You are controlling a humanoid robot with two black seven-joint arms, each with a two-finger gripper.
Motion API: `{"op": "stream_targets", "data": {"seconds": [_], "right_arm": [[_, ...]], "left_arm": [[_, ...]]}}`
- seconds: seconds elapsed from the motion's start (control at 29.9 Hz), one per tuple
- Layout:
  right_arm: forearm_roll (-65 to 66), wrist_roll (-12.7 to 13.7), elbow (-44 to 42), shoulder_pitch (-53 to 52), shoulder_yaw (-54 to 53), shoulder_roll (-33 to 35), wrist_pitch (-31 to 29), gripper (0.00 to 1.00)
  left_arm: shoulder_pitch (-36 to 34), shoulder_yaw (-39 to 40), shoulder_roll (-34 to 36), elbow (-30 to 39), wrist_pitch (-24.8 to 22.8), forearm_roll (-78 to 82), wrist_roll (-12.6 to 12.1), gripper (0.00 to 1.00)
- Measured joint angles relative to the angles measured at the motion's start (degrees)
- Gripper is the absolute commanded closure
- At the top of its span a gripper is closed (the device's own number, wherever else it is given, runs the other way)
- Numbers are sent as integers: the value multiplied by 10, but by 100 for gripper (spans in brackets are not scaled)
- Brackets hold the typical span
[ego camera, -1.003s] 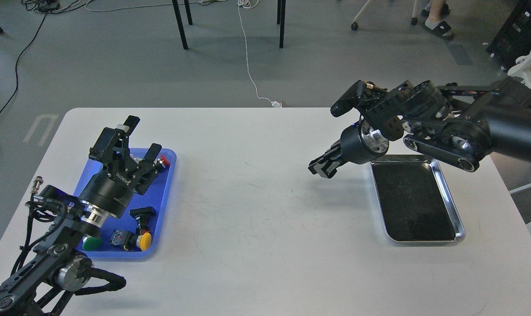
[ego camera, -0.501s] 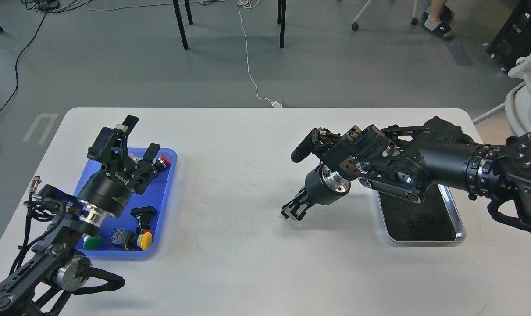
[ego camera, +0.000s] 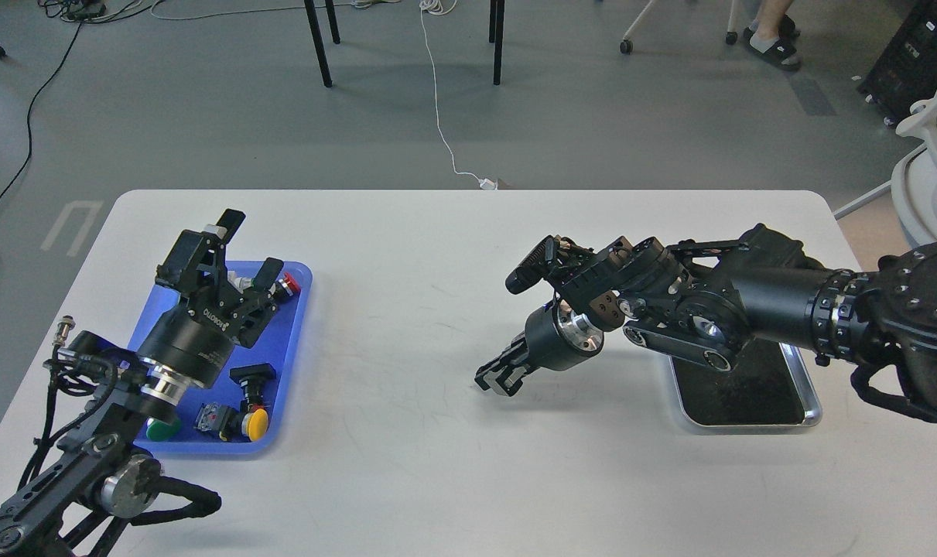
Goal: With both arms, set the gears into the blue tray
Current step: 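Carry the black part toward the table center with the right gripper, then open the right gripper to set the part down and withdraw, then reach the left gripper to the black part and grasp it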
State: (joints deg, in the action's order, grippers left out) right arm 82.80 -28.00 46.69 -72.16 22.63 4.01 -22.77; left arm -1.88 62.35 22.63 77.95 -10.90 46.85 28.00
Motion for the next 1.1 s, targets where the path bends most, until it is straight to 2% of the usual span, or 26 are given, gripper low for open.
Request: {"op": "stream_targets", "data": {"seconds": [0.3,0.47,0.74,0.94,1.1], "right_arm": [[-6,0,3,-1,7,16,2,29],[-63,0,16,-22,-14,73,2,6],[-297,0,58,8,-103,213,0,6],[-496,0,68,123,-221,282,1,6],[-630,0,69,249,-355,295,1,6]], "left_arm": [[2,1,1,0,1,0,0,2],[2,3,4,0,1,0,0,2],[2,2,5,0,0,1,0,2],[-5,-5,10,12,0,55,0,2],[-30,-32,15,28,-3,188,0,2]]}}
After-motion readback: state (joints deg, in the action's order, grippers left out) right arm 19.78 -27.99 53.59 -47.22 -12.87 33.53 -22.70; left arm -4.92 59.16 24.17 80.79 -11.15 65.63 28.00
